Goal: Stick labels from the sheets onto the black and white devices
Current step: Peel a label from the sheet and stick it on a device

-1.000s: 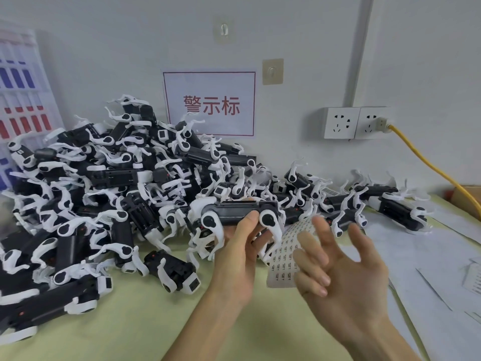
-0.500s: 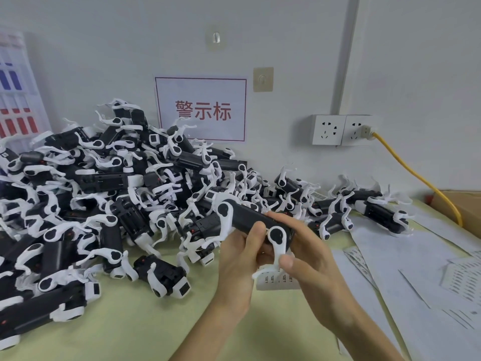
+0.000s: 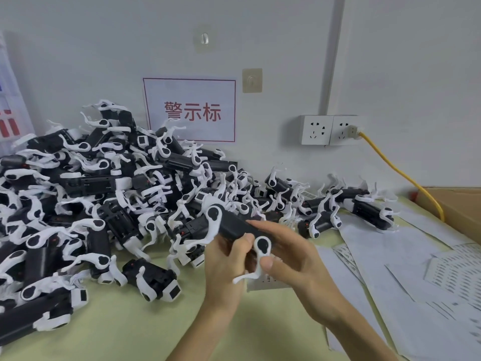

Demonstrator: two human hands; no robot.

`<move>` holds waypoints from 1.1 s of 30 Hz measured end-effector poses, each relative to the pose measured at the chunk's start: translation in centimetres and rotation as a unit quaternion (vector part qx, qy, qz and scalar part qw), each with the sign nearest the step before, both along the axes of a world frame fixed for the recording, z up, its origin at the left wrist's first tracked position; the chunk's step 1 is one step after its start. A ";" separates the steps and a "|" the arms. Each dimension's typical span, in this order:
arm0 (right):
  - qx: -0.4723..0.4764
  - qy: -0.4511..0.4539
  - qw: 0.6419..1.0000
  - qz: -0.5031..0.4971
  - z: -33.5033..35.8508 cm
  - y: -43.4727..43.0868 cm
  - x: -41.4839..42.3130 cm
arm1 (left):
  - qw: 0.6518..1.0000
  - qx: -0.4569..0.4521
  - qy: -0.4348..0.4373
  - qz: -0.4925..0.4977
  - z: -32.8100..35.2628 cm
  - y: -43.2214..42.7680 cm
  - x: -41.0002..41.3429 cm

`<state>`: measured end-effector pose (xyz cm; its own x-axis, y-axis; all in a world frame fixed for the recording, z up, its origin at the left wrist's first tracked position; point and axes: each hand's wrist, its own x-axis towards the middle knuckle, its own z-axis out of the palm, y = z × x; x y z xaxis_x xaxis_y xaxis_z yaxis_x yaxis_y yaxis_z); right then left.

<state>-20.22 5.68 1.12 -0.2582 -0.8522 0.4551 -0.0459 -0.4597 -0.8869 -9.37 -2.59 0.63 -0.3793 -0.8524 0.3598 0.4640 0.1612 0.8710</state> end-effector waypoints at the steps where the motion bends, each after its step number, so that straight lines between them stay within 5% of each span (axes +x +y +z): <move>1: 0.000 0.007 1.000 -0.011 0.0 0.0 0.0 | 1.000 -0.006 -0.009 0.019 -0.1 -0.1 0.0; 7: 0.006 -0.015 1.000 -0.023 0.6 0.2 -0.7 | 0.995 -0.048 -0.058 0.062 -0.3 0.5 -0.5; 11: 0.090 -0.184 0.979 0.015 1.1 -0.2 -1.8 | 0.990 -0.065 -0.124 -0.004 -1.0 0.1 -0.7; 16: 0.038 -0.473 0.879 -0.050 2.5 2.5 -8.0 | 0.948 -0.198 -0.249 0.018 -2.5 -1.6 -0.7; 23: -0.281 -0.616 0.711 -0.187 5.7 11.2 -21.3 | 0.862 -0.285 -0.406 0.100 -3.5 -2.8 -1.2; 33: 0.031 -0.358 0.901 -0.243 1.5 2.0 -14.2 | 0.872 -0.231 -0.401 0.161 -3.4 -3.8 -0.4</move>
<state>-34.38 7.73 2.60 -0.8162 -0.5773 -0.0220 0.3665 -0.4880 -0.7922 -9.79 -6.40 -2.72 -0.4352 -0.7951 0.4225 -0.3981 0.5908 0.7018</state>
